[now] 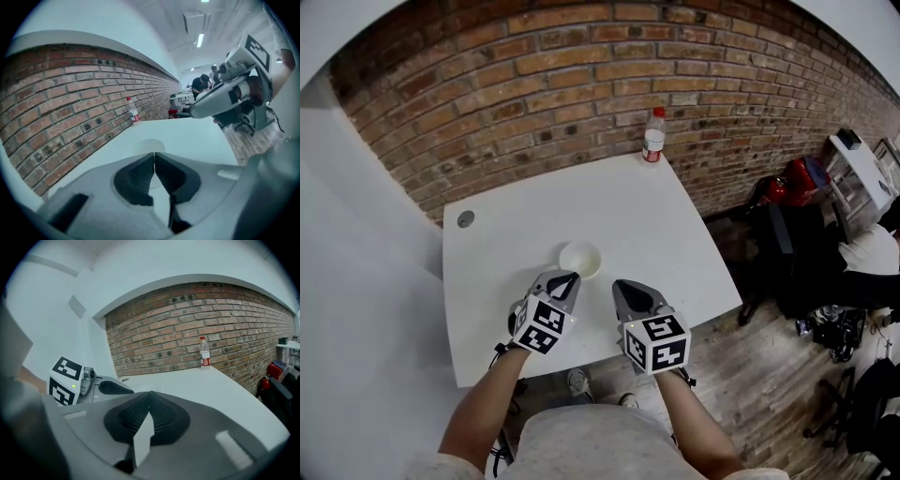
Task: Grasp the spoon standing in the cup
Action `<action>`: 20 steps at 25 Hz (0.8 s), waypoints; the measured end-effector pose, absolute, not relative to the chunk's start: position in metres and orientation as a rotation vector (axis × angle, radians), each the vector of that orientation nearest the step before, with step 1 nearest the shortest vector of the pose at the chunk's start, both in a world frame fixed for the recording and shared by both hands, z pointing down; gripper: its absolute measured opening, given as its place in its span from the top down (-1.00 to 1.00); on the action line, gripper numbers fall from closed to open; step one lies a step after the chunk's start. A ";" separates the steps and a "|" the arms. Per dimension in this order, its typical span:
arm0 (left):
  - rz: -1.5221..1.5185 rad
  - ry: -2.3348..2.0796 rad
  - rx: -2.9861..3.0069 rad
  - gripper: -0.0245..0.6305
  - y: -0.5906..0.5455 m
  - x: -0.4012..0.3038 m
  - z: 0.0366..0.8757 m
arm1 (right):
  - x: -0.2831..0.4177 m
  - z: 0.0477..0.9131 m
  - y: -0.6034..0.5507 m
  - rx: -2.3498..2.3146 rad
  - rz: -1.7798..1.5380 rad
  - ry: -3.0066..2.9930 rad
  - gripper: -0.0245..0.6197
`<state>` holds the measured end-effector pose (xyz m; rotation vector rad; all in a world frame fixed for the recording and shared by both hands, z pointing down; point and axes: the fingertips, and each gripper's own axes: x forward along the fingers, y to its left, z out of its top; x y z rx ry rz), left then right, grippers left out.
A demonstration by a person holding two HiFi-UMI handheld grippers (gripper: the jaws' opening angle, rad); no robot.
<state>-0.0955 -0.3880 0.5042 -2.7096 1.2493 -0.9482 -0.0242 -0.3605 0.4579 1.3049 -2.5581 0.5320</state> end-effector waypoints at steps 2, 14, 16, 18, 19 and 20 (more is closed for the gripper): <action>-0.912 1.311 -2.714 0.91 -0.386 -0.097 0.500 | -0.022 0.456 -0.357 1.294 0.524 -2.569 0.90; -0.625 1.688 -2.642 0.91 -0.347 -0.106 0.446 | -0.013 0.442 -0.324 1.183 0.460 -2.645 0.90; -0.588 1.731 -2.624 0.91 -0.336 -0.104 0.442 | -0.010 0.440 -0.316 1.162 0.447 -2.658 0.90; -0.545 1.770 -2.612 0.91 -0.327 -0.102 0.437 | -0.007 0.438 -0.310 1.147 0.436 -2.670 0.90; -0.520 1.785 -2.608 0.91 -0.322 -0.100 0.434 | -0.005 0.437 -0.307 1.141 0.430 -2.676 0.90; -0.496 1.795 -2.603 0.91 -0.318 -0.098 0.430 | -0.003 0.436 -0.304 1.137 0.424 -2.680 0.90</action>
